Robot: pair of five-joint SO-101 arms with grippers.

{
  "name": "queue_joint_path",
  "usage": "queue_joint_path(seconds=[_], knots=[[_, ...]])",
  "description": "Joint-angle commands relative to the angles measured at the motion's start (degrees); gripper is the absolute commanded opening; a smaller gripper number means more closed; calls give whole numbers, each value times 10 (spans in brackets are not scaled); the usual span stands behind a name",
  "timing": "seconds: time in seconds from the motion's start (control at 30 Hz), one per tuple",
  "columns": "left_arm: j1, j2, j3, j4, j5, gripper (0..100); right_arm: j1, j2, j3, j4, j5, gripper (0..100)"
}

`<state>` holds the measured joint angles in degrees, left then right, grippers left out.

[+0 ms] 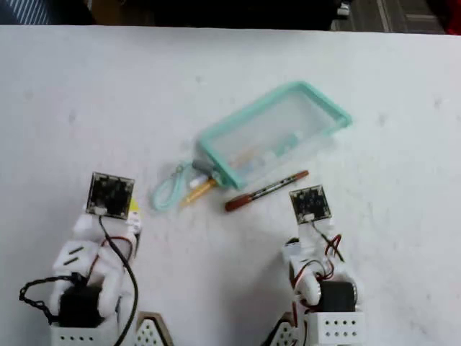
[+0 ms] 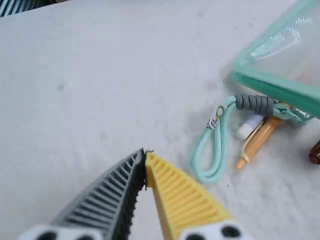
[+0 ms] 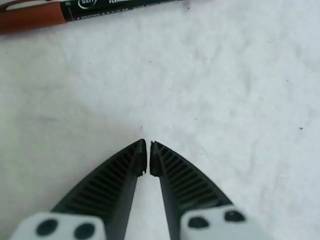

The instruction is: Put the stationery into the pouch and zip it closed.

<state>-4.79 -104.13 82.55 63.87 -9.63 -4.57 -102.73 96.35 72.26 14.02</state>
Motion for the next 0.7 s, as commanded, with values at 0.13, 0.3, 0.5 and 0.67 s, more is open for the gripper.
queue_joint_path(seconds=[0.13, 0.3, 0.5, 0.67], knots=[[2, 0, -40, -14, -4, 24, 0, -3, 5, 4, 4, 18], [0, -1, -66, -14, -43, 24, 0, -3, 5, 4, 4, 18], [3, -1, -104, -113, -35, 24, 0, -3, 5, 4, 4, 18], [47, 2, -127, -182, -33, 24, 0, -3, 5, 4, 4, 18]])
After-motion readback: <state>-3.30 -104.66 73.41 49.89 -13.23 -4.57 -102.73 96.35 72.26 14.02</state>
